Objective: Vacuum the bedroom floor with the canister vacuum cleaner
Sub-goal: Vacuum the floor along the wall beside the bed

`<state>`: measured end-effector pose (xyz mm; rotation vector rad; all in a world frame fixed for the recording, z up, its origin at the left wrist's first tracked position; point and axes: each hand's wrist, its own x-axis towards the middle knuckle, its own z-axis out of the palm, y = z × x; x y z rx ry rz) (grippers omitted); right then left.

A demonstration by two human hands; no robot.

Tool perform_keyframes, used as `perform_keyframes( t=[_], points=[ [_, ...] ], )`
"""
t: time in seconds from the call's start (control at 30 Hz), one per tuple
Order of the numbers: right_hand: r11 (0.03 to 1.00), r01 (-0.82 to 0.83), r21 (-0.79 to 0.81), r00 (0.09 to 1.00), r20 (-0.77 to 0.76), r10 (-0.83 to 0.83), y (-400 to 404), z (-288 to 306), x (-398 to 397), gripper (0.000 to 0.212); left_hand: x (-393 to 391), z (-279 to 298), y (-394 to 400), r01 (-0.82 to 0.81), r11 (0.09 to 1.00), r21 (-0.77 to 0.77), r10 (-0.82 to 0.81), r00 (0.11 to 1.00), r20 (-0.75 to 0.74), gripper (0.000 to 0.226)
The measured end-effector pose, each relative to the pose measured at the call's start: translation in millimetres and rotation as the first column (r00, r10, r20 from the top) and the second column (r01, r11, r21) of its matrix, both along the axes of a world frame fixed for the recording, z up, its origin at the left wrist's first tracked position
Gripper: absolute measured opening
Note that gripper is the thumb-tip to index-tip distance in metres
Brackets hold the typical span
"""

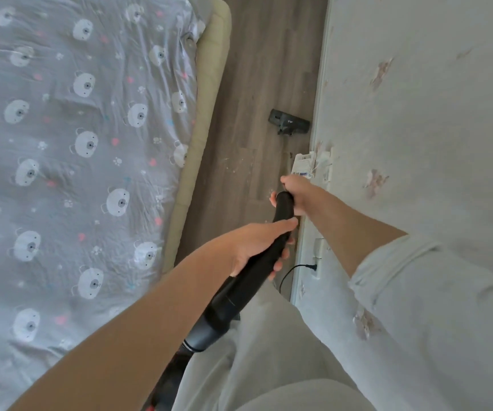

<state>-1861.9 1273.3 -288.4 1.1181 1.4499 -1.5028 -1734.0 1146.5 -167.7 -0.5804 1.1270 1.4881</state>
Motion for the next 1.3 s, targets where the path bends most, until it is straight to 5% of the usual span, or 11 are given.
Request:
perform_keyframes(
  t=[0.37,0.87,1.1,1.3],
  points=[
    [0.979,-0.086,-0.186,0.992,0.076,0.102,-73,55,182,0.021,174,107,-71,-0.095,0.991,-0.089,0.107,0.985,0.137,0.052],
    [0.958,-0.273,-0.084,0.962,-0.02,0.272,-40,29,13,0.013,40,58,7,-0.381,0.916,-0.122,0.39,0.919,0.059,0.039],
    [0.948,-0.305,-0.089,0.952,-0.035,0.303,-71,26,20,0.03,46,59,-11,-0.401,0.897,-0.183,0.411,0.912,0.016,0.044],
    [0.951,-0.274,-0.145,0.96,0.021,0.28,-76,23,48,0.02,75,72,-8,-0.434,0.882,-0.181,0.453,0.888,0.076,0.042]
  ],
)
